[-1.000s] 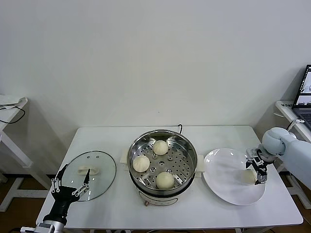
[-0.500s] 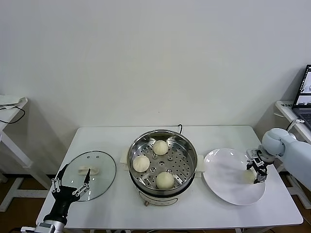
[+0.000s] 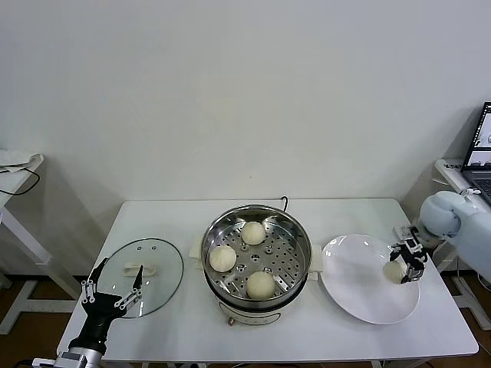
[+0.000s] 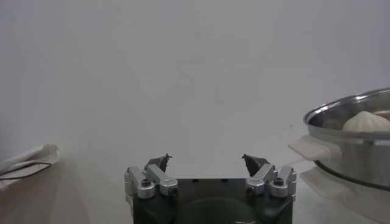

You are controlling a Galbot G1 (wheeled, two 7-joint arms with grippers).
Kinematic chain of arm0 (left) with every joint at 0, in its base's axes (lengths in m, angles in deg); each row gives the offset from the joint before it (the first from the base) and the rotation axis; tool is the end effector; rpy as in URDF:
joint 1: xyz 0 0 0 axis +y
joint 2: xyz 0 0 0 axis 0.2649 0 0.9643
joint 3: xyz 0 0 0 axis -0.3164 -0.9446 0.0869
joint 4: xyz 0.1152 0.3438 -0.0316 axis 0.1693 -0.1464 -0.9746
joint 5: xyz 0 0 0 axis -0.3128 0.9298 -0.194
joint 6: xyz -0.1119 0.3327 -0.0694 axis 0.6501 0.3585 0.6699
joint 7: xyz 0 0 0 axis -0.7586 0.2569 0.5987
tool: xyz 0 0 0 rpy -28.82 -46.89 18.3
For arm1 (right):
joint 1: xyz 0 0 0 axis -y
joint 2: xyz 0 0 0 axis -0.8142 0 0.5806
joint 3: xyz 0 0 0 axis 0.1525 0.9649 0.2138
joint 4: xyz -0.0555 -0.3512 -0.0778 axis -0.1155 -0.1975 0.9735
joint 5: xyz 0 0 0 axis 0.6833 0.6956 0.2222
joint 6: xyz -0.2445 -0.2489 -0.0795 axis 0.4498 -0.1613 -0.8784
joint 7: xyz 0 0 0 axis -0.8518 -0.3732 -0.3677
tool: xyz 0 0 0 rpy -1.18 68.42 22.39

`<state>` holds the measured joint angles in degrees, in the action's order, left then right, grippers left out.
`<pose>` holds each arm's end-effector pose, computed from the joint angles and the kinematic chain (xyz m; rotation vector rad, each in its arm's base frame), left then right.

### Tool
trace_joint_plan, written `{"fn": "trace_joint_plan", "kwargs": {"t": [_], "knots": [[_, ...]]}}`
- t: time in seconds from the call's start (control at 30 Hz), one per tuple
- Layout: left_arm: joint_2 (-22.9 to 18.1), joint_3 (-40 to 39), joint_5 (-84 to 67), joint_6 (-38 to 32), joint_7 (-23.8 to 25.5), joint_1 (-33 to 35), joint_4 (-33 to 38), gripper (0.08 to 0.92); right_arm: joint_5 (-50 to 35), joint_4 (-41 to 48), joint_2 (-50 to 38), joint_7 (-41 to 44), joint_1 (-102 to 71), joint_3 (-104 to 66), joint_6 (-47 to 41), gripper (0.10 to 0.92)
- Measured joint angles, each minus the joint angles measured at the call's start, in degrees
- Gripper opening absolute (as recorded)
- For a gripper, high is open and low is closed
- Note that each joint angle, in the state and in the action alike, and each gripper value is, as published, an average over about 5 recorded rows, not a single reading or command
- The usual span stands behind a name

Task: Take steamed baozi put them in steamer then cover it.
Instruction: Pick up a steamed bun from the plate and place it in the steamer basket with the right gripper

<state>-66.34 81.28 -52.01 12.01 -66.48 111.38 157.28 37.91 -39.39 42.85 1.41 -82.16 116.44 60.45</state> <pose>0.1306 0.1088 -0.3181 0.0923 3.0943 0.4377 0.4918 -0.2555 -0.1584 1.2134 -1.2177 1.3287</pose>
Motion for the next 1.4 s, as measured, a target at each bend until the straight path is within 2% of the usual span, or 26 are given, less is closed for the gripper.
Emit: {"fn": "trace_joint_plan", "kwargs": {"t": [0.37,0.77,1.03,1.4], "knots": [[0.63,0.23,-0.17,-0.07,0.15,0.16,0.77,0.823,-14.95,-10.35,-1.06,0.43,23.81,19.21,-6.71,0.679],[1.04,0.7,-0.97,0.13,0.21,-0.25,1.56,0.823,-32.59,-16.94,9.03,-1.18,49.29,39.05,-13.33,0.679],[1.23,1.1,-1.33,0.39,0.24,-0.82,1.6,0.823,-38.41,-17.13,17.72,-3.01,52.72,42.42,-16.36,0.679],[2.07,2.45,-1.73,1.03,0.35,-1.38,0.8,0.823,-40.09,-14.01,28.28,-4.08,48.12,41.34,-17.78,0.679]]}}
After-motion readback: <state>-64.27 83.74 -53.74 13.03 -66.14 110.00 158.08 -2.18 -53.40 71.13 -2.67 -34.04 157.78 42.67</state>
